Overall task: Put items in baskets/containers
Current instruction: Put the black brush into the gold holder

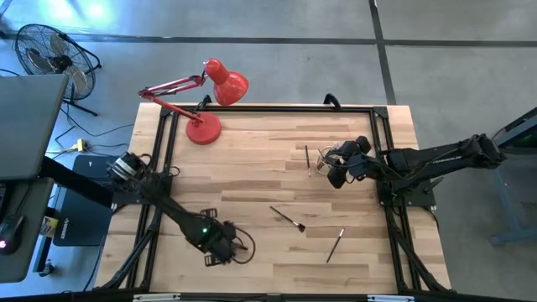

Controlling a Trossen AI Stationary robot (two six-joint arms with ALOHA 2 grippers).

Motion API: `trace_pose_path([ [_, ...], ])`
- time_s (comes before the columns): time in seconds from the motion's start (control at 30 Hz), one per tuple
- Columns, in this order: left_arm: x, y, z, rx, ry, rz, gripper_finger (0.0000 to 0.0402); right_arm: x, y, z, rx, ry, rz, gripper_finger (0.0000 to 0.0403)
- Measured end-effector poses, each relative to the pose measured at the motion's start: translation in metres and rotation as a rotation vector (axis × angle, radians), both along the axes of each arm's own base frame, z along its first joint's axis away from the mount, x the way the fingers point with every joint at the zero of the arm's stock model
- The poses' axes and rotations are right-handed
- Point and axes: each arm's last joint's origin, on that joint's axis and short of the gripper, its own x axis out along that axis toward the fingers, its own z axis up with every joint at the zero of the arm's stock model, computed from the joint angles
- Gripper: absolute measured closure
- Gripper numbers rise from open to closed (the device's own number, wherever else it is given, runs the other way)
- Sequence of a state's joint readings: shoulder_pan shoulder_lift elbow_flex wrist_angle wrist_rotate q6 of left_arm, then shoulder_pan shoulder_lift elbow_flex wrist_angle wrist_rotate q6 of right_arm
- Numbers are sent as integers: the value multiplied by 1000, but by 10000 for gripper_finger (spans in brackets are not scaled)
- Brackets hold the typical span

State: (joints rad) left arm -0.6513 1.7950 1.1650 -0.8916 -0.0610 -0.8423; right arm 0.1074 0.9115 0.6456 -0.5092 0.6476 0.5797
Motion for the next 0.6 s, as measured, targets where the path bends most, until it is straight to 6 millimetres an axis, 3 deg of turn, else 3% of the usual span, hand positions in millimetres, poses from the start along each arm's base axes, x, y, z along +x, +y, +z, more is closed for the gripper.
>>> trace_pose_path([
  [0.3,-7,5,-22,-62,3,-8,302,1,0,1,1,-14,0,261],
  [0.5,-2,9,-24,-71,-33,-17,385,2,1,1,16,-13,27,261],
  [0.6,10,17,-19,-82,-117,8,386,5,3,-2,33,20,103,261],
])
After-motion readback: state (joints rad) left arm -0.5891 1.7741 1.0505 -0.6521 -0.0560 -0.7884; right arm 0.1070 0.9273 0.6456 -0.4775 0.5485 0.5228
